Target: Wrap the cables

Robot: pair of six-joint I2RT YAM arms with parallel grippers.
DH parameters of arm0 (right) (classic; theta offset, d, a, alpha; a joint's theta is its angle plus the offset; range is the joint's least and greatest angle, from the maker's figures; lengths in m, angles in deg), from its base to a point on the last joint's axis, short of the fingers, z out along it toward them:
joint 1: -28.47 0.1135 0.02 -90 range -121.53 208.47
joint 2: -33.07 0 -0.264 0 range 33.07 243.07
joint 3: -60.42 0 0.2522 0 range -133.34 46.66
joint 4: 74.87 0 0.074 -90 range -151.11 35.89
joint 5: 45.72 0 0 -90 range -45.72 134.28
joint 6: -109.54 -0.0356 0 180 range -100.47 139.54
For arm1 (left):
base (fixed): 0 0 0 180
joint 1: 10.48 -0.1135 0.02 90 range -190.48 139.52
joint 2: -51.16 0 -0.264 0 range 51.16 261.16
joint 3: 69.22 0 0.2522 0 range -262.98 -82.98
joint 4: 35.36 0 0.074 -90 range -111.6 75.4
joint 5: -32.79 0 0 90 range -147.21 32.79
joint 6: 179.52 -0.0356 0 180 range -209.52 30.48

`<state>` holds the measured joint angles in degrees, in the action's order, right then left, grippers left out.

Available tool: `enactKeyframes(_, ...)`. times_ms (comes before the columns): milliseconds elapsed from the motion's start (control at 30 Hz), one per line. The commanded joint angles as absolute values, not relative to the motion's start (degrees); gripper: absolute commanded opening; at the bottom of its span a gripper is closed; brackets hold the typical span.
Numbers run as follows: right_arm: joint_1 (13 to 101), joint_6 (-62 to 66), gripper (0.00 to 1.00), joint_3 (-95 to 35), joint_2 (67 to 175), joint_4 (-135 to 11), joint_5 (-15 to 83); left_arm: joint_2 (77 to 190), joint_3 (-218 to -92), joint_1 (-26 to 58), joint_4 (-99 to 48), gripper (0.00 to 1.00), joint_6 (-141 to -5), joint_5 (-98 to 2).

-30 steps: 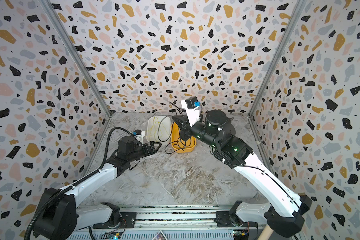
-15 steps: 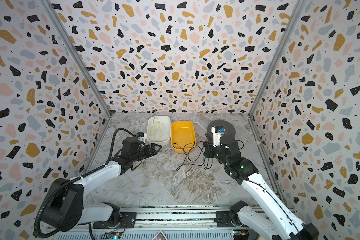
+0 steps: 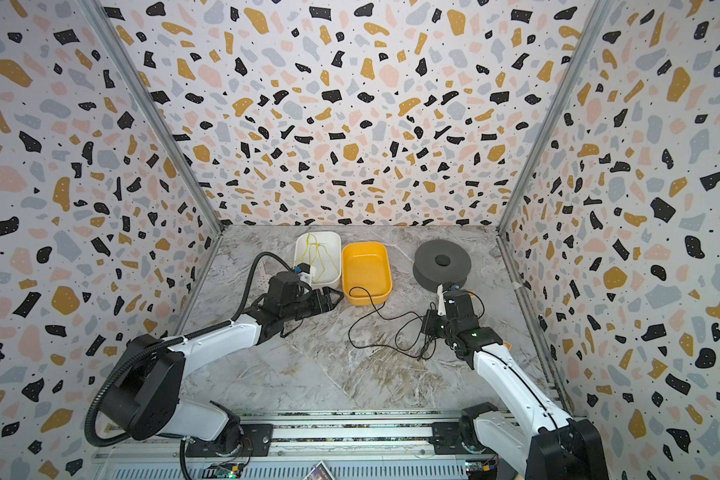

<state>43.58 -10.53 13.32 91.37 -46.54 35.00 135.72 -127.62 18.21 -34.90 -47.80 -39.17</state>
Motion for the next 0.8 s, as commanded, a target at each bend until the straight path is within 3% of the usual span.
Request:
enactKeyframes(0, 41.96, -10.38, 0.11, 13.35, 91.42, -47.03, 36.66, 137.15, -130.64, 18.94, -37.50, 0.81, -47.00, -40.63)
enactKeyframes(133, 41.57, -9.45, 0.36, 12.03, 91.34, -46.14, 36.63, 138.65, -131.89, 19.48, -37.39, 0.81, -47.04, -40.67)
enactKeyframes(233, 42.04, -6.80, 0.68, 8.93, 91.21, -44.77, 34.55, 138.33, -132.52, 20.17, -32.95, 0.80, -50.21, -43.45)
enactKeyframes(300, 43.63, -5.01, 0.80, 6.49, 91.12, -44.75, 33.60, 137.47, -132.46, 20.36, -29.78, 0.79, -52.85, -45.90)
enactKeyframes(433, 51.48, -0.45, 0.87, 1.44, 94.64, -46.95, 34.30, 135.73, -130.95, 20.38, -26.47, 0.76, -55.54, -48.54)
enactKeyframes(567, 58.93, 5.35, 0.87, -6.41, 103.94, -47.77, 35.30, 134.77, -129.25, 20.35, -25.38, 0.64, -56.17, -47.76)
enactKeyframes(767, 64.19, 14.74, 0.85, -15.99, 116.65, -50.18, 39.76, 133.57, -125.95, 20.37, -23.48, 0.63, -57.08, -47.81)
